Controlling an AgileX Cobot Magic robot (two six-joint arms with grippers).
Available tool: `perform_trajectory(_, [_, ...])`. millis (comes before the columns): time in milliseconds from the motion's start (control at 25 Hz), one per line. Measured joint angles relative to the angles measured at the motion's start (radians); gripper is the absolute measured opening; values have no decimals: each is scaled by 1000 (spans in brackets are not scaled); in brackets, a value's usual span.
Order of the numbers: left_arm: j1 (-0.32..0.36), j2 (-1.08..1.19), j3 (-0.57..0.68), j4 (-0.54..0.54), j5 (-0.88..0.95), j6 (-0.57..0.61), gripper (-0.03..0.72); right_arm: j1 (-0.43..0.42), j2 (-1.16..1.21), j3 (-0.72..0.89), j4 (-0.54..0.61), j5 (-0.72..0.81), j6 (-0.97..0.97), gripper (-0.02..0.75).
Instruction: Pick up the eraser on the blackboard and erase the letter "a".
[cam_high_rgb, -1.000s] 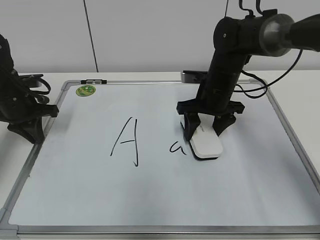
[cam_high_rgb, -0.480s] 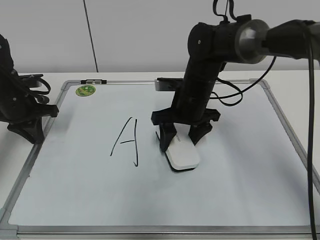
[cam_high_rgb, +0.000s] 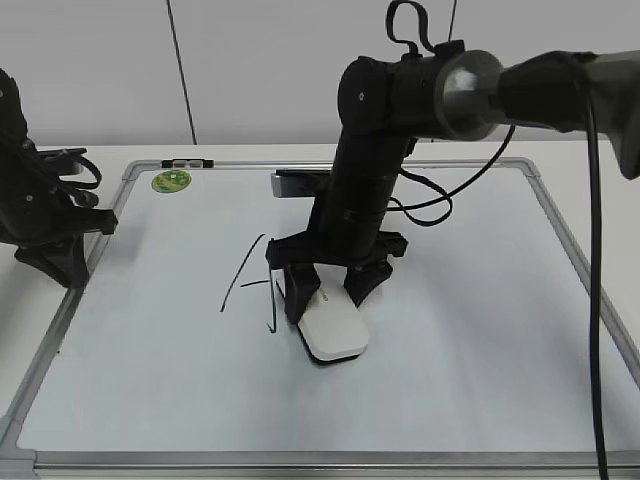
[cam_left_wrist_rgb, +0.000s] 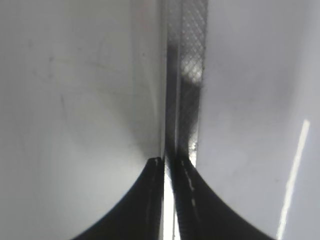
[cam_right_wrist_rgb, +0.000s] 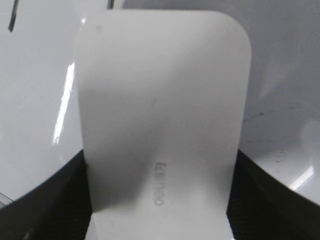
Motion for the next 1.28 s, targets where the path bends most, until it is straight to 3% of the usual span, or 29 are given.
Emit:
perform_trajectory(640, [0,0,0,0,0,0,55,-202,-2,0,-11,0,0,525])
perform_trajectory(840, [0,0,0,0,0,0,55,-218,-64,13,-37,2,-7,525])
perform_trajectory(960, [0,0,0,0,0,0,55,-218,-151,13,-118,2,35,525])
perform_trajectory(1160, [0,0,0,0,0,0,55,-220,-194,13,-354,6,180,525])
perform_trajectory(1280, [0,0,0,0,0,0,55,-242,-194,13,-399,6,205,525])
